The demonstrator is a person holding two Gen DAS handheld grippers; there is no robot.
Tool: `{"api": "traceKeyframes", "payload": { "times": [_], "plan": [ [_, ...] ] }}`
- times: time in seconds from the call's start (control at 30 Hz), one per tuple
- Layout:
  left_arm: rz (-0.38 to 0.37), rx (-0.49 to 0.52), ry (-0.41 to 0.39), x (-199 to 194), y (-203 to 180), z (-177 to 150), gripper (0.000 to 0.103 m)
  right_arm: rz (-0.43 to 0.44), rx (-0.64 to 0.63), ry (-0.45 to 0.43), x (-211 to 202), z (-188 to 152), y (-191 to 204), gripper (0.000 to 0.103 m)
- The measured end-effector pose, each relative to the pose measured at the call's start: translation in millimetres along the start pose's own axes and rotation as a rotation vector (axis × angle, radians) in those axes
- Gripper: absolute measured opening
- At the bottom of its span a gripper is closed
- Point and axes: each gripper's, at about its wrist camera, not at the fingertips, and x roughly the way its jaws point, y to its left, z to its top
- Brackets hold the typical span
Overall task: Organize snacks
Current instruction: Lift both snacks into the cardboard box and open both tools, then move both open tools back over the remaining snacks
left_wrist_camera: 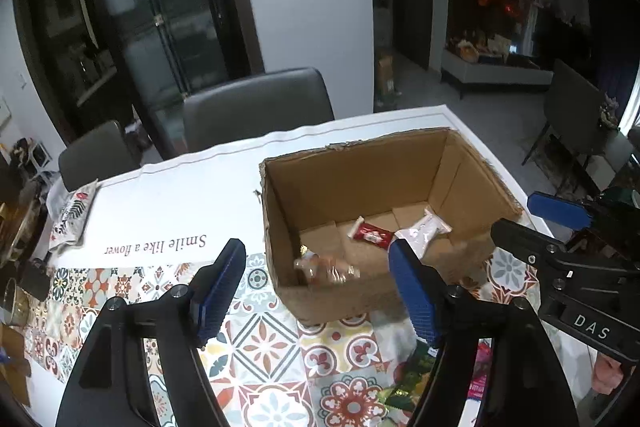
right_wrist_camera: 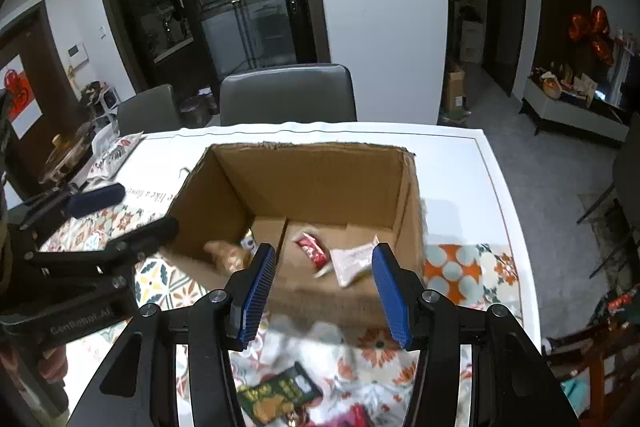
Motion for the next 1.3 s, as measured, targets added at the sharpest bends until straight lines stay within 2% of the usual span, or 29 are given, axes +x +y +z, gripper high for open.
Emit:
{"api": "traceKeyframes", "payload": {
  "times": [0.1,0.27,0.47,0.67,0.93,1.3],
  "plan": [
    [-0.007,0.009,-0.048,-19,-3,-13,0.076,-0.004,0.001,-0.025,-17,-14,0,0.058],
    [-0.037,0.034,-0.106,-47,-11,-41,0.079,-0.023,-0.009,-0.051,-45,-41,4,0.058],
    [-0.075,0.042,-0.104,-65,-20,-72,0.079,-0.011,-0.023,-0.067,-67,-70,7,0.058],
    [-0.112,0.052,-0.080,-75,-32,-103,0.079,-0.023,-0.035,-0.059,-80,-104,8,0.062],
    [-0.135,0.096,-0.035,-73,-51,-141,0.079,-0.024,-0.029,0.002,-80,-146,4,0.062],
    [-0.190,0.149,0.065,-50,-68,-186,0.078,-0.016,-0.014,0.124,-63,-199,3,0.062]
  ]
}}
